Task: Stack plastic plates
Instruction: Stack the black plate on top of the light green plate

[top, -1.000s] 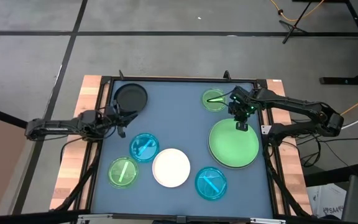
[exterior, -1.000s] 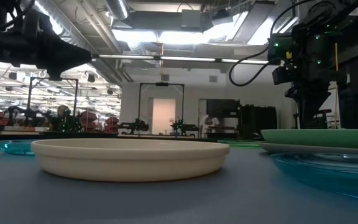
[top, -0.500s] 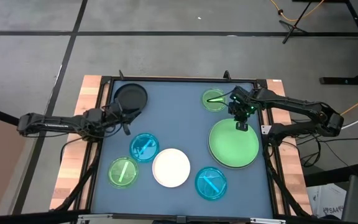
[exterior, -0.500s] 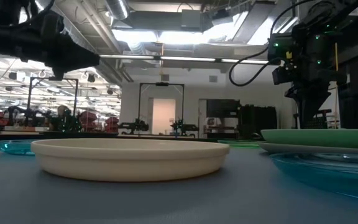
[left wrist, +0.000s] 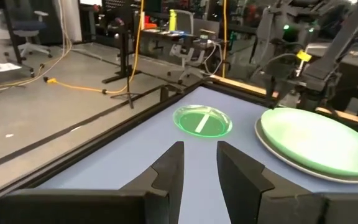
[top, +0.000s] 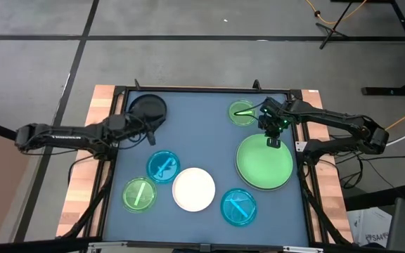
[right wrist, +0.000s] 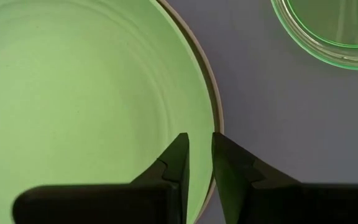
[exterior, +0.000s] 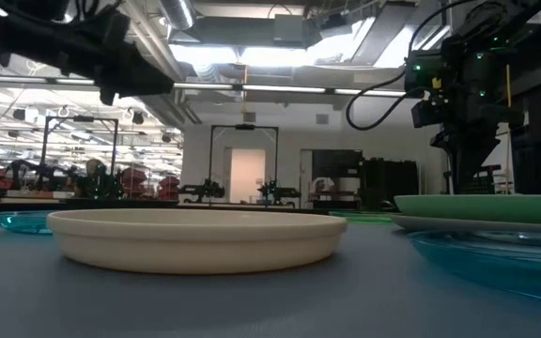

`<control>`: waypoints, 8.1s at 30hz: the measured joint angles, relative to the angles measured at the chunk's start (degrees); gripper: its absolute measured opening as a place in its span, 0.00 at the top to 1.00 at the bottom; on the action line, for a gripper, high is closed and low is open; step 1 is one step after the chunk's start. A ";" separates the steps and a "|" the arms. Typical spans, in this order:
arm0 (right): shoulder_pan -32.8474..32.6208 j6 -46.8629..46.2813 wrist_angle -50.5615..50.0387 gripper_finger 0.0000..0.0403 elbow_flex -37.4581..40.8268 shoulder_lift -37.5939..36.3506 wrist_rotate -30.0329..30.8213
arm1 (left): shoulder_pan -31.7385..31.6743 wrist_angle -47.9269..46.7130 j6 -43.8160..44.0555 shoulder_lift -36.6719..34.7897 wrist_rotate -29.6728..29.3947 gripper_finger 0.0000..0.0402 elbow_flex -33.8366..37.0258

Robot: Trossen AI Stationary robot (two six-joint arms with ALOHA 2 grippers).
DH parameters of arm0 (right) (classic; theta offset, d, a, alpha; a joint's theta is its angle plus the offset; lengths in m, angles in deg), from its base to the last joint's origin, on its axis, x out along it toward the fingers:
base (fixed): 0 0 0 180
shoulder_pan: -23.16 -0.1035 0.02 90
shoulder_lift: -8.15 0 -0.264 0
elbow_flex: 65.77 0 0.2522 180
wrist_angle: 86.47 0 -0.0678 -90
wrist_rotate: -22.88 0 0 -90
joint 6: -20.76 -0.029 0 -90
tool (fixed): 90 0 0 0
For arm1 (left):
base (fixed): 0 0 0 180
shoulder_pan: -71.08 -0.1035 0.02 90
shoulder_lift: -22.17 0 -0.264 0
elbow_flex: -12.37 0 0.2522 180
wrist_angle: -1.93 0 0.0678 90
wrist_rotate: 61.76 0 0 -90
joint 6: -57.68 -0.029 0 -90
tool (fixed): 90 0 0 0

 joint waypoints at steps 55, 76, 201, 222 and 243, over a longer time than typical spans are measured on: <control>0.02 0.00 0.06 0.85 0.00 -0.02 -0.02 | -23.32 -41.04 8.83 52.40 9.21 0.78 -30.13; 0.00 -0.01 2.66 0.85 -0.02 -0.02 -0.02 | -23.28 -41.64 8.83 52.46 9.34 0.78 -30.09; 0.02 -44.10 45.74 0.45 -2.19 -0.02 -4.13 | 14.87 -16.84 -18.22 56.96 8.76 0.99 -46.28; 0.00 -57.11 28.92 0.45 -12.32 0.46 -5.54 | 16.13 -15.13 -36.03 56.96 -1.79 0.99 -46.31; 0.00 -64.91 38.74 0.45 -12.28 1.51 -9.41 | 17.96 -17.78 -40.98 57.02 -3.34 0.99 -46.31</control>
